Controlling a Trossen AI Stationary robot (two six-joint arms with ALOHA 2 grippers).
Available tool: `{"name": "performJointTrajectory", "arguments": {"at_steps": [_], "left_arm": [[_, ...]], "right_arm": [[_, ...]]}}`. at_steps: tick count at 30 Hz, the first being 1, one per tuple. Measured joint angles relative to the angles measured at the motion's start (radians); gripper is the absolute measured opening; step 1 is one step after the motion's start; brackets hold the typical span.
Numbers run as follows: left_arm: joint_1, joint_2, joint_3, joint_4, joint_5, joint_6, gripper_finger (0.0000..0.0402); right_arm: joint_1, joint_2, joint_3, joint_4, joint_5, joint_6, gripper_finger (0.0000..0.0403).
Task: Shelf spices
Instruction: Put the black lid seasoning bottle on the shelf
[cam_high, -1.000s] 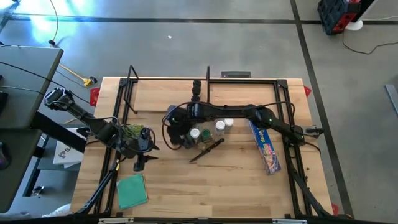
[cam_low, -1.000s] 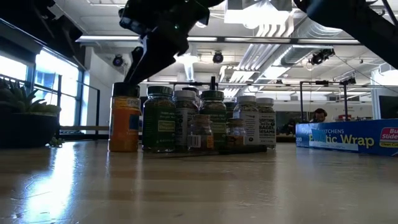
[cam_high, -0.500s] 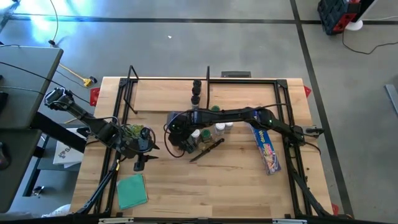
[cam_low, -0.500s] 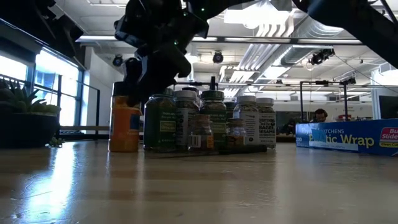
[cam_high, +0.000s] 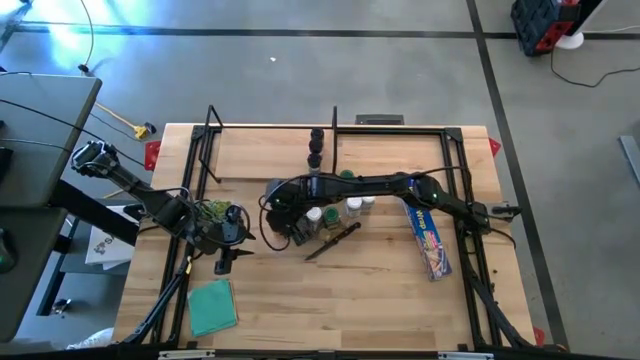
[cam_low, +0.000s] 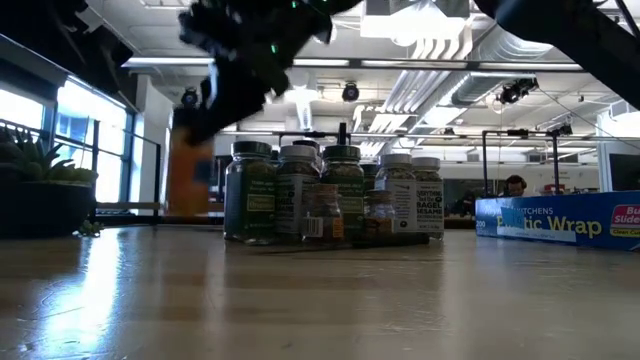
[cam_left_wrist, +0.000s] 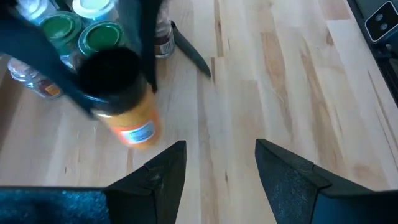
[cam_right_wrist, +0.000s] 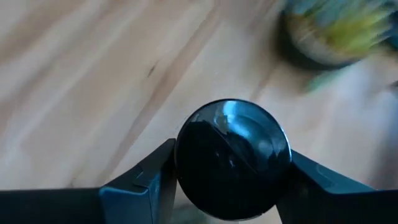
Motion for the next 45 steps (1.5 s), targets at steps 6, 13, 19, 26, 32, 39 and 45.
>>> {"name": "performJointTrajectory", "arguments": {"at_steps": [6, 13, 19, 26, 32, 39, 45], "left_arm": [[0.0, -0.046, 0.0, -0.062, -0.003, -0.036, 0.0189], [0.011, -0.105, 0.0, -0.053, -0.084, -0.013, 0.0189], [0.086, -0.11, 0.001, -0.041, -0.013, 0.035, 0.0188], [0.207, -0.11, 0.001, -0.043, 0.079, 0.113, 0.0188], [0.339, -0.11, 0.001, -0.03, 0.161, 0.184, 0.0188], [0.457, -0.11, 0.001, 0.039, 0.221, 0.237, 0.0188], [0.468, -0.11, 0.001, 0.046, 0.22, 0.246, 0.0188]], "right_arm": [[-0.005, -0.107, 0.035, -0.002, 0.124, 0.048, 0.0197], [-0.153, -0.269, 0.058, -0.028, 0.386, 0.134, 0.0197], [-0.339, -0.288, 0.054, -0.04, 0.379, 0.229, 0.0197], [-0.503, -0.232, 0.037, -0.021, 0.308, 0.242, 0.0197], [-0.569, -0.174, 0.036, -0.041, 0.225, 0.199, 0.0197], [-0.583, -0.109, 0.036, -0.079, 0.198, 0.233, 0.0197], [-0.575, -0.099, 0.036, -0.128, 0.201, 0.278, 0.0197]]}}
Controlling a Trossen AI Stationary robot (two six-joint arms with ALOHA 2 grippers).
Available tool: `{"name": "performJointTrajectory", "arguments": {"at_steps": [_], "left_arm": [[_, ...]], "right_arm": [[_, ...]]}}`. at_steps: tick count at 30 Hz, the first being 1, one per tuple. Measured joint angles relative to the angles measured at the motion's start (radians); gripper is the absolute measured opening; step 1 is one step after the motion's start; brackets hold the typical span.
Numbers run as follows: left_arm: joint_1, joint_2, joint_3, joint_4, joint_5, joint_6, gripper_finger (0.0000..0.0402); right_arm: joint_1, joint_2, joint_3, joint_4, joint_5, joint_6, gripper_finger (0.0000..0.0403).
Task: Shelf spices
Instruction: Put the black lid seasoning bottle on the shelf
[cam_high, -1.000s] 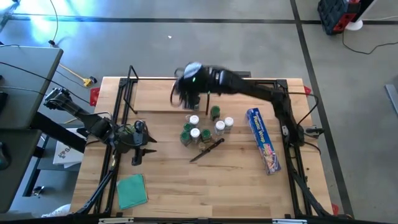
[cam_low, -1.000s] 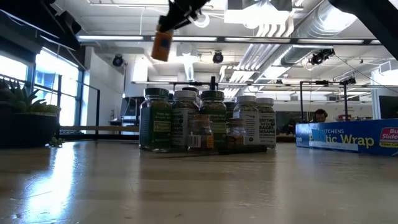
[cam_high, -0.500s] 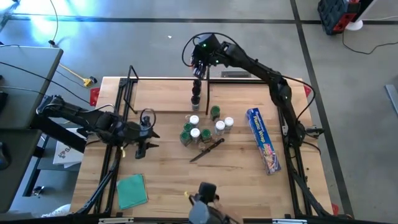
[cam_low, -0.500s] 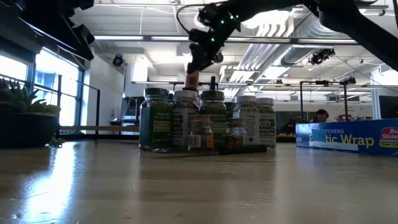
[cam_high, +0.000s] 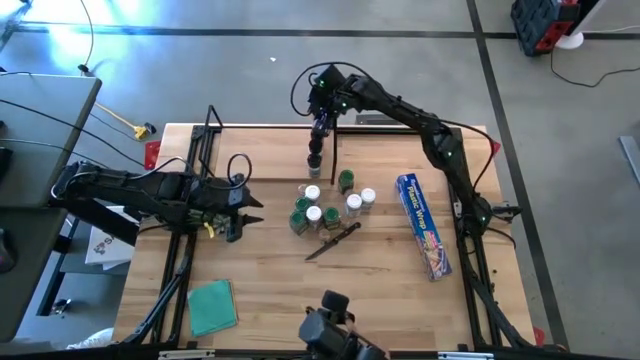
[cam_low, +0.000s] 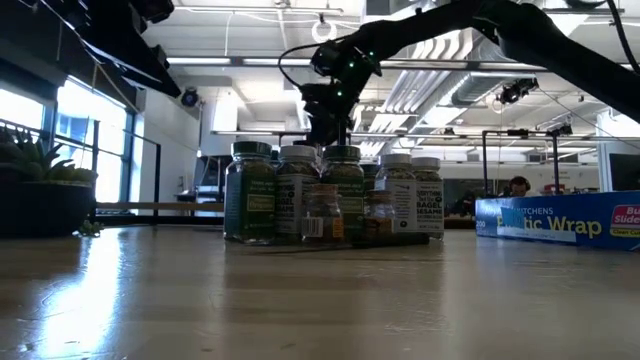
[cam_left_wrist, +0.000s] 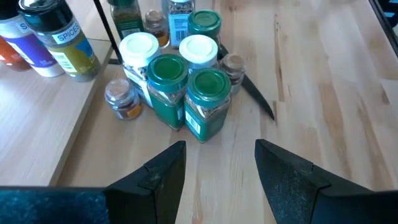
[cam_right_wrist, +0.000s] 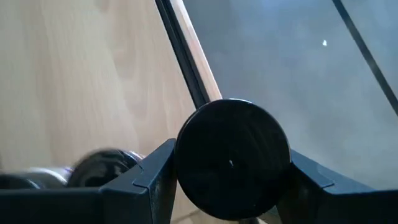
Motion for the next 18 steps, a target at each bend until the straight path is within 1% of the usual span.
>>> {"name": "performJointTrajectory", "arguments": {"at_steps": [8, 13, 18], "left_arm": [[0.0, 0.0, 0.0, 0.02, -0.002, 0.024, 0.0188], [0.0, 0.0, 0.0, 0.036, -0.089, 0.04, 0.0188], [0.0, 0.0, 0.0, 0.048, -0.093, 0.051, 0.0188]], "right_arm": [[0.008, 0.006, 0.0, 0.002, 0.0, 0.121, 0.0197], [0.033, 0.027, 0.0, 0.018, 0.014, 0.125, 0.0197], [0.035, 0.044, 0.002, 0.021, 0.03, 0.152, 0.0197]]}}
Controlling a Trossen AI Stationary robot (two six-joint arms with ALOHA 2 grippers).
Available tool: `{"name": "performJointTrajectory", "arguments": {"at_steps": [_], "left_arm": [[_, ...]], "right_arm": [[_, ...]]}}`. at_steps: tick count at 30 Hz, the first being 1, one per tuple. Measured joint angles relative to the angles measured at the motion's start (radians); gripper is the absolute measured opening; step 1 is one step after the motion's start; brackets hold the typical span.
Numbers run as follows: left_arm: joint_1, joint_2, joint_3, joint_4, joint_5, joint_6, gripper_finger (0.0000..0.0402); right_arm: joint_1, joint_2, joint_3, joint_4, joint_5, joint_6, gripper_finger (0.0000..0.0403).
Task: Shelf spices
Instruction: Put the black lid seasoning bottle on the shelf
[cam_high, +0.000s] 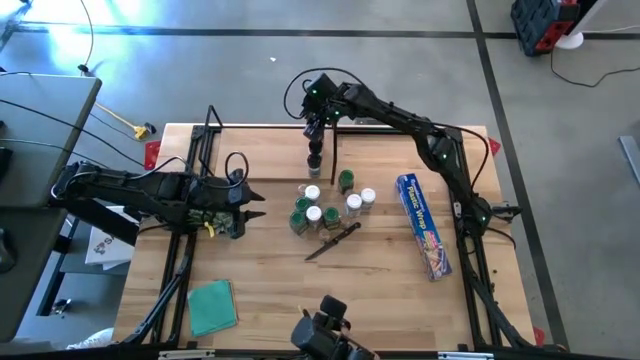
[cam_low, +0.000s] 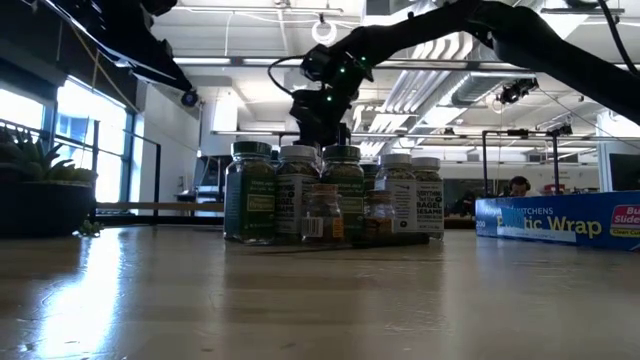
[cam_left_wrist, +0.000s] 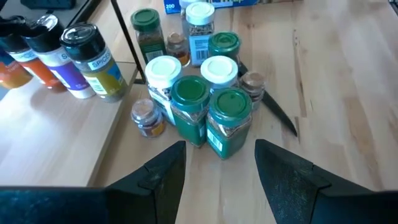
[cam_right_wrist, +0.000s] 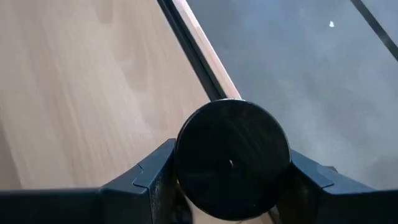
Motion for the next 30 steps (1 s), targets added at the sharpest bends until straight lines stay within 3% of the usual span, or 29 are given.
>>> {"name": "performJointTrajectory", "arguments": {"at_steps": [22, 30], "left_arm": [[0.0, 0.0, 0.0, 0.0, 0.002, 0.0, 0.0188], [0.0, 0.0, 0.0, 0.0, 0.002, 0.0, 0.0188]], "right_arm": [[-0.002, 0.002, 0.002, 0.004, 0.038, 0.018, 0.0201], [0.0, 0.001, 0.001, 0.001, -0.024, 0.018, 0.0203]]}}
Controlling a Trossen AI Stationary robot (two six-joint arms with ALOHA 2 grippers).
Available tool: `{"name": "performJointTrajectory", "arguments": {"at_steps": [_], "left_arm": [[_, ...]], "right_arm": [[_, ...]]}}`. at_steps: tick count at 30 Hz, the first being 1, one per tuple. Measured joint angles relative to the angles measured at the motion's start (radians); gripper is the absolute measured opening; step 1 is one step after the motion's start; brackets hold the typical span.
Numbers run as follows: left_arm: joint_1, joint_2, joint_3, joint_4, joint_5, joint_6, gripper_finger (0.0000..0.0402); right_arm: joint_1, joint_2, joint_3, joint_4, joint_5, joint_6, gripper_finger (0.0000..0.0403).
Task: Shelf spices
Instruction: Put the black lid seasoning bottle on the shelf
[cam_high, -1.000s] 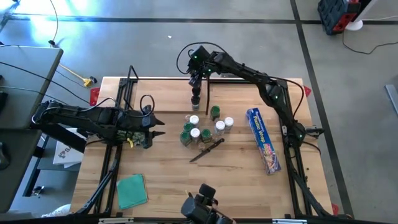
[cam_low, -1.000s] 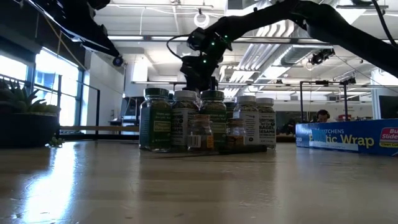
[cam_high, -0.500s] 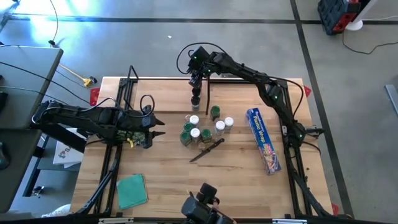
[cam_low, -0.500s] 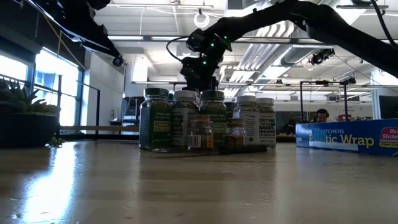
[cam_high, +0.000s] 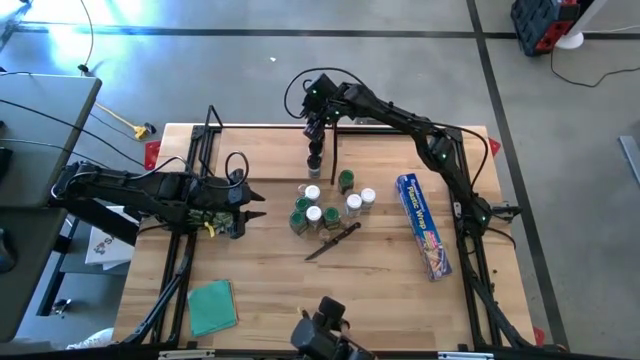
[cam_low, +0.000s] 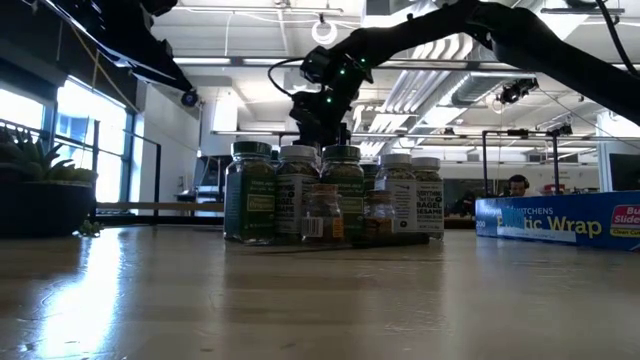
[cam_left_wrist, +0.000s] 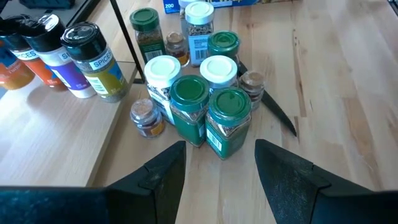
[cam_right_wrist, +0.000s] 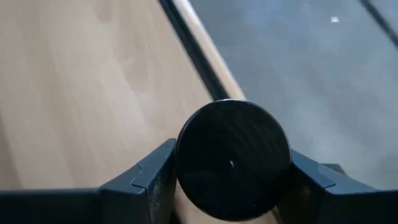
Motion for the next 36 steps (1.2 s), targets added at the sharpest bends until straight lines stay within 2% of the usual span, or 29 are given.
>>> {"name": "performJointTrajectory", "arguments": {"at_steps": [4, 14, 20, 29, 33, 36], "left_arm": [[0.0, 0.0, 0.0, -0.001, 0.0, 0.0, 0.0188], [0.0, 0.0, 0.0, -0.007, 0.0, 0.0, 0.0188], [0.0, 0.0, 0.0, -0.007, 0.0, 0.0, 0.0188], [0.0, -0.039, 0.0, -0.013, -0.024, 0.04, 0.0188], [0.016, -0.075, 0.0, 0.014, -0.026, 0.062, 0.0188], [0.081, -0.077, -0.009, 0.092, -0.022, 0.101, 0.0188]], "right_arm": [[0.0, 0.0, 0.0, 0.0, -0.04, 0.014, 0.021], [0.0, -0.002, 0.0, 0.001, -0.054, 0.024, 0.0269], [0.005, -0.003, 0.028, 0.001, -0.068, 0.021, 0.0272], [0.021, -0.105, 0.028, 0.005, -0.06, -0.02, 0.0273], [0.034, -0.159, 0.028, -0.057, -0.042, -0.084, 0.0273], [0.053, -0.172, 0.029, -0.137, -0.021, -0.13, 0.0273]]}}
